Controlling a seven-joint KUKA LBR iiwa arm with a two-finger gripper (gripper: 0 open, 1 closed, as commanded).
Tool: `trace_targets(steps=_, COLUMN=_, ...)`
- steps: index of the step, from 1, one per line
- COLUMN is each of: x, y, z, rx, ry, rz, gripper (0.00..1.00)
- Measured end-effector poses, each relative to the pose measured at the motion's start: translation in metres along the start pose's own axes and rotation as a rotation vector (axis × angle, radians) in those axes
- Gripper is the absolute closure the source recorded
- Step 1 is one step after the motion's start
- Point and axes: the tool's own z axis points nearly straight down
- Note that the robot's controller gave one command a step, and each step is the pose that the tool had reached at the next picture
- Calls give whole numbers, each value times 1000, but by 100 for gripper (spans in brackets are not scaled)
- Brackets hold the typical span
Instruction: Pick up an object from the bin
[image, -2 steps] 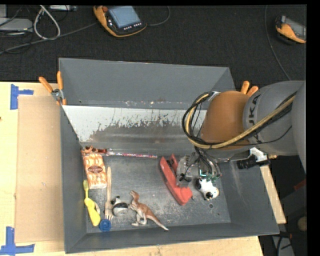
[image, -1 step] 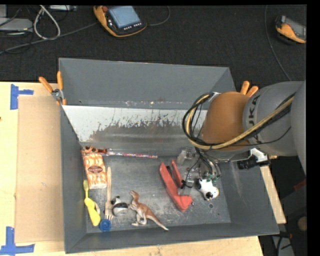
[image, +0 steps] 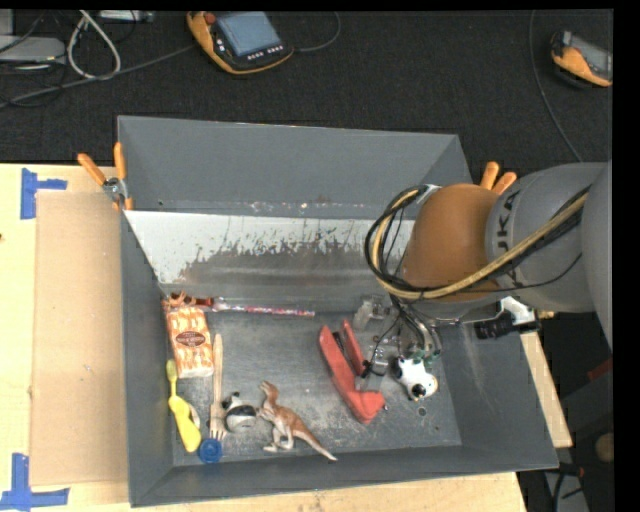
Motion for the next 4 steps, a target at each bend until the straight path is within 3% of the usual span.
trace_targets(steps=2, x=16, y=-1, z=3, rx=-1, ry=-3, rz=-124, gripper=0)
trace_targets(steps=3, x=18, y=7, z=-4, rx=-3, ry=-3, rz=-251, gripper=100)
trace_targets(steps=4, x=18, y=7, z=-4, rx=-3, ry=-3, rz=-250, gripper=100)
